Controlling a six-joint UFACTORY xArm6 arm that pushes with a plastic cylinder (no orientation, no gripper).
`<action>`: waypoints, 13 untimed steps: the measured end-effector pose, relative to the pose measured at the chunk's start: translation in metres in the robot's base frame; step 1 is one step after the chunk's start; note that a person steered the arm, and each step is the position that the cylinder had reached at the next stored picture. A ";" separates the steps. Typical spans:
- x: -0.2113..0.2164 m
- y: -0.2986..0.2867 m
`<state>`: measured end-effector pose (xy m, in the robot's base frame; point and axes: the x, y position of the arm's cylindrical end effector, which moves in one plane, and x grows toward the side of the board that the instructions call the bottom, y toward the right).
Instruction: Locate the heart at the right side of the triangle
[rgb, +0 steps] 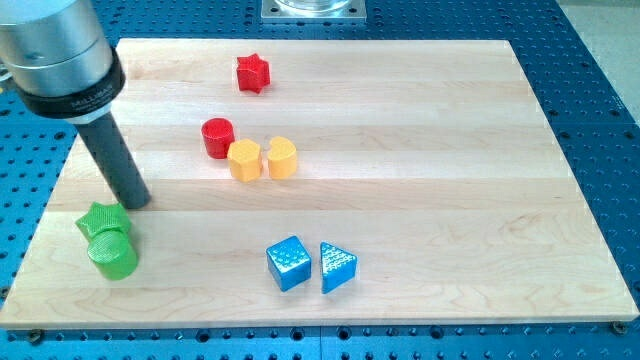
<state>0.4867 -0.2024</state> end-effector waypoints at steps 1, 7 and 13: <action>0.028 -0.002; -0.004 0.017; 0.001 0.066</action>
<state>0.4878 -0.1360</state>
